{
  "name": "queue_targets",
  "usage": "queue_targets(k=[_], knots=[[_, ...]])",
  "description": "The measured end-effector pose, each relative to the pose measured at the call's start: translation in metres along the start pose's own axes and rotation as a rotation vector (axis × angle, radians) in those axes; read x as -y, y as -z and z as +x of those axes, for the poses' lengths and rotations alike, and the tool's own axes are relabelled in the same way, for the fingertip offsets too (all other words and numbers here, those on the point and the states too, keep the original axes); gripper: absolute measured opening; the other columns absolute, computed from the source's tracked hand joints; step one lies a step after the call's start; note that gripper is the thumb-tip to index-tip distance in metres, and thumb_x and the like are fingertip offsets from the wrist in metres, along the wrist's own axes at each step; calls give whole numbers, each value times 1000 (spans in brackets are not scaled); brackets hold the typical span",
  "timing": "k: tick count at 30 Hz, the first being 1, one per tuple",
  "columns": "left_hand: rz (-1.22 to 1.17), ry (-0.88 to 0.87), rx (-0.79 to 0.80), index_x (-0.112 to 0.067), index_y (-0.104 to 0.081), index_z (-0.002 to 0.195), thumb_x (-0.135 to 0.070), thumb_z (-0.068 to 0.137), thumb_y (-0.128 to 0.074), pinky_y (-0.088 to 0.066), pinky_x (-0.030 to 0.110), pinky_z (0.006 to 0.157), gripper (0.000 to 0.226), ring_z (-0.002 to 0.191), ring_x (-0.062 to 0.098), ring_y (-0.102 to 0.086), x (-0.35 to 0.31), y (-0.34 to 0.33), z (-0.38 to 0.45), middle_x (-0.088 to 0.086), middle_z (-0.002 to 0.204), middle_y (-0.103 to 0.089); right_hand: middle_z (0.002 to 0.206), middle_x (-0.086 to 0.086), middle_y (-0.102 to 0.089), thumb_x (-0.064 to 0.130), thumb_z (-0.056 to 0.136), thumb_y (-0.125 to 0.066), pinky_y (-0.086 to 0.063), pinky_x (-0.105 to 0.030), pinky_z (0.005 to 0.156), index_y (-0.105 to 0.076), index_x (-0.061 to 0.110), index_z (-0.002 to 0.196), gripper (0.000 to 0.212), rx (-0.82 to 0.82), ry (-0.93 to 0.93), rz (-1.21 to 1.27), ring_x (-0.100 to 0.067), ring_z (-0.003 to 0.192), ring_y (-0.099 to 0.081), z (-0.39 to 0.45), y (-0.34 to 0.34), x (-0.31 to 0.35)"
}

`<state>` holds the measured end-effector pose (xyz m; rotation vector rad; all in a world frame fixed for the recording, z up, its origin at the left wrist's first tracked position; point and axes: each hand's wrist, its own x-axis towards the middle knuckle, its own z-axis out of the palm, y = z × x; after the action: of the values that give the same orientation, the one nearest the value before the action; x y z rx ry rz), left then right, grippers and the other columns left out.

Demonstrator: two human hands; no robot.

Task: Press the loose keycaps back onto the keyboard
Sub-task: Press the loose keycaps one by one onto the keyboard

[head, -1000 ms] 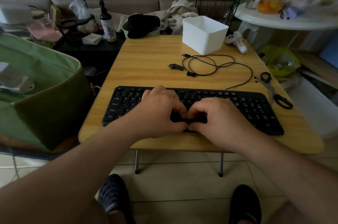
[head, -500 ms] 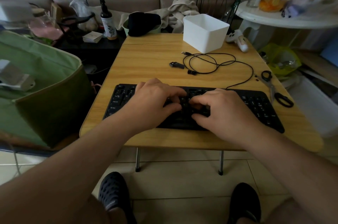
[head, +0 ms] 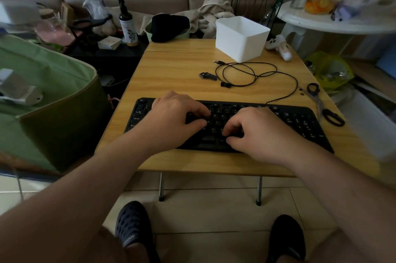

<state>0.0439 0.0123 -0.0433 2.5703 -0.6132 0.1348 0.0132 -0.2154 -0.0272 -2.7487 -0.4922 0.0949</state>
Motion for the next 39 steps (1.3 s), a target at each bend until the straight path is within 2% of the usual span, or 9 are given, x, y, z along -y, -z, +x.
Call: queue_targets(k=[6, 9, 13, 16, 21, 23, 28, 31, 39], knots=[[-12, -35, 19, -47, -69, 120, -47, 95, -63, -44, 53, 105, 26, 120, 15, -51, -2, -7, -2, -24, 114, -67, 92, 22, -61, 31, 94, -74, -37, -10, 66, -73, 36, 110, 17, 57, -45, 29, 7, 83, -54, 1, 3, -1], [-39, -73, 37, -47, -70, 120, -47, 96, -64, -44, 51, 105, 25, 119, 13, -51, -7, -11, -3, -27, 114, -67, 89, 19, -66, 30, 92, -76, -43, -16, 66, -73, 38, 99, 11, 25, -120, 191, 2, 82, -60, 3, 7, -3], [-191, -96, -4, -44, -75, 112, -39, 95, -71, -48, 30, 94, 18, 107, 4, -57, -14, -14, -2, -25, 103, -70, 88, 5, -76, 14, 88, -80, -55, -26, 78, -76, 28, 91, 15, -36, -188, 670, -9, 84, -71, 6, 12, -9], [-293, -62, -23, -38, -77, 106, -34, 94, -74, -43, 6, 81, 13, 101, -4, -59, -21, -12, -3, -23, 98, -70, 88, 0, -78, 6, 87, -78, -58, -34, 87, -76, 21, 93, 16, -5, -177, 825, -13, 87, -73, 6, 10, -10], [-404, -15, -27, -42, -76, 98, -34, 92, -76, -44, 5, 78, 10, 99, -8, -61, -26, -8, -5, -24, 94, -71, 81, -1, -74, -1, 88, -74, -55, -22, 71, -71, 15, 94, 18, 24, -162, 985, -9, 77, -69, 4, 10, -13], [-429, 1, -25, -40, -76, 95, -35, 91, -77, -44, 5, 78, 7, 97, -8, -63, -28, -8, -5, -25, 93, -72, 79, 2, -74, -1, 88, -74, -52, -16, 63, -72, 15, 96, 18, 19, -146, 970, -5, 72, -68, 3, 10, -13], [-392, 5, -35, -37, -76, 89, -34, 88, -78, -49, 12, 73, 4, 92, -3, -65, -29, -8, -6, -19, 88, -73, 93, 10, -76, 20, 84, -83, -59, -28, 79, -78, 32, 96, 18, -57, -60, 690, -8, 90, -71, -2, 14, -15], [-344, -23, -50, -31, -77, 88, -30, 86, -79, -50, 15, 76, 3, 98, 0, -62, -32, -8, -7, -19, 87, -72, 89, 21, -73, 27, 83, -84, -55, -16, 71, -76, 40, 94, 19, -93, 20, 514, -1, 85, -69, -6, 16, -13], [-264, -113, -96, -33, -79, 89, -31, 85, -81, -42, 4, 75, 5, 97, -3, -60, -28, -11, -6, -25, 84, -69, 90, 17, -70, 30, 79, -85, -56, -25, 72, -79, 34, 95, 18, -181, 163, 337, -5, 87, -66, -6, 14, -14]])
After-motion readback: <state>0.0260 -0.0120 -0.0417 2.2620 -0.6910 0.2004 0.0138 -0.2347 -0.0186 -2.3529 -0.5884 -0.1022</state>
